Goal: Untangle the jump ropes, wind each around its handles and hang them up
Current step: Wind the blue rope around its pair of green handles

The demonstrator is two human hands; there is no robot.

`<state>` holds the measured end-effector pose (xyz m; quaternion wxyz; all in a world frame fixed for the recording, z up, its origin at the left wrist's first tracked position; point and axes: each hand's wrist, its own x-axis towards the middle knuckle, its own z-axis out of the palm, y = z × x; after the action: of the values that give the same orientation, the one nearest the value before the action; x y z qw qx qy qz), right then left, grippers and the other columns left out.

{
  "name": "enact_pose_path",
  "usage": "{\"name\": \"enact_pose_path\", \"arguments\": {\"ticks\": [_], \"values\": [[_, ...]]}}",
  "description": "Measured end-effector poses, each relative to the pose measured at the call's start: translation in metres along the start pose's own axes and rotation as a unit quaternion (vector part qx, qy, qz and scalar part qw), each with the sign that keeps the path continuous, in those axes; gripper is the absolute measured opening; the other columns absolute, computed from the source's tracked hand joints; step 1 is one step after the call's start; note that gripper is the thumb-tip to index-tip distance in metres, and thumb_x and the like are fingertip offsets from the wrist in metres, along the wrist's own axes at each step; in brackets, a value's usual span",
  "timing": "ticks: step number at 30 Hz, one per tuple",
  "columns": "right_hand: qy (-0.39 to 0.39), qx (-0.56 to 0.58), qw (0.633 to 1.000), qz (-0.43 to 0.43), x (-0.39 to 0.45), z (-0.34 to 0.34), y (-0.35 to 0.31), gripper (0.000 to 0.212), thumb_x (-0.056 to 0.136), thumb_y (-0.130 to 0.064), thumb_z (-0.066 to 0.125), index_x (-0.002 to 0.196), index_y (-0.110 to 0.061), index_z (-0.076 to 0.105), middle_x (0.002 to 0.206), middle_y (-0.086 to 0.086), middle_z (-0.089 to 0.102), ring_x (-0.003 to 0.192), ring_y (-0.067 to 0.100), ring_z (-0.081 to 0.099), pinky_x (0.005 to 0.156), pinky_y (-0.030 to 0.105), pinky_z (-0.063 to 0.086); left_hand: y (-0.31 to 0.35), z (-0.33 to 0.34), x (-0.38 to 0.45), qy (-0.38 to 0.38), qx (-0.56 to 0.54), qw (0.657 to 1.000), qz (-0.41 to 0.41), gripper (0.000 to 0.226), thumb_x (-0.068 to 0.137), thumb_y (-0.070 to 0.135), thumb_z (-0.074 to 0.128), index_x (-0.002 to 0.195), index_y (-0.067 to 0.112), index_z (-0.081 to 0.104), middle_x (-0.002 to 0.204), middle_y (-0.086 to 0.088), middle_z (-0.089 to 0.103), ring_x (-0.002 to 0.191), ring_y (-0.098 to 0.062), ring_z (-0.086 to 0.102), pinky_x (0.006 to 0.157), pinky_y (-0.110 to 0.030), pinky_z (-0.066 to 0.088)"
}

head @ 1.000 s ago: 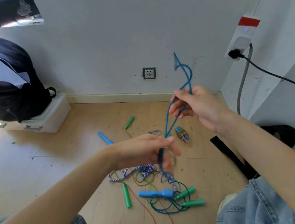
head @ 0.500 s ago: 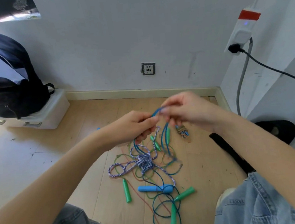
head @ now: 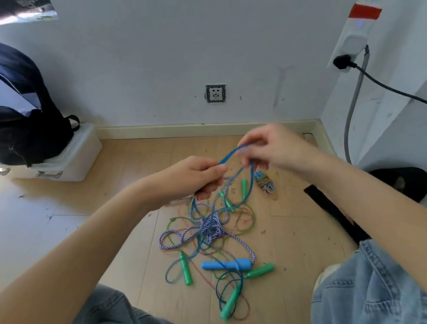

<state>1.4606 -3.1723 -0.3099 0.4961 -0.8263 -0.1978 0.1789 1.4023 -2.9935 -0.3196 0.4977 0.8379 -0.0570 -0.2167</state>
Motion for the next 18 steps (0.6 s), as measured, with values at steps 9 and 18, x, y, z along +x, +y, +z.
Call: {"name": "enact_pose_path", "arguments": {"ticks": [9,18], "values": [[-0.183,-0.131,0.974,0.019,-0.011,0.010,0.004,0.052,0.077,-0.014,0.073,0.121,-0.027,0.047,0.108,-0.021,0.060,0.048,0.001,0.062,0.038,0.014,0.040,0.007,0.002,0.001,0.020,0.195,0.981,-0.012,0.043,0.097,0.035,0.039,0.058,0.019,0.048,0.044,0.012,0.044,0.039,-0.002,0.038,0.043,-0.014,0.037],[0.156,0.113,0.981,0.003,0.006,-0.015,-0.001,0.021,0.090,0.004,0.047,0.080,-0.014,0.050,0.067,0.008,0.063,0.037,0.003,0.055,0.040,0.014,0.040,-0.007,0.003,-0.001,-0.008,0.146,0.986,-0.076,0.043,0.100,0.027,0.033,0.063,0.011,0.046,0.054,0.002,0.050,0.048,-0.011,0.048,0.055,-0.021,0.043]]}}
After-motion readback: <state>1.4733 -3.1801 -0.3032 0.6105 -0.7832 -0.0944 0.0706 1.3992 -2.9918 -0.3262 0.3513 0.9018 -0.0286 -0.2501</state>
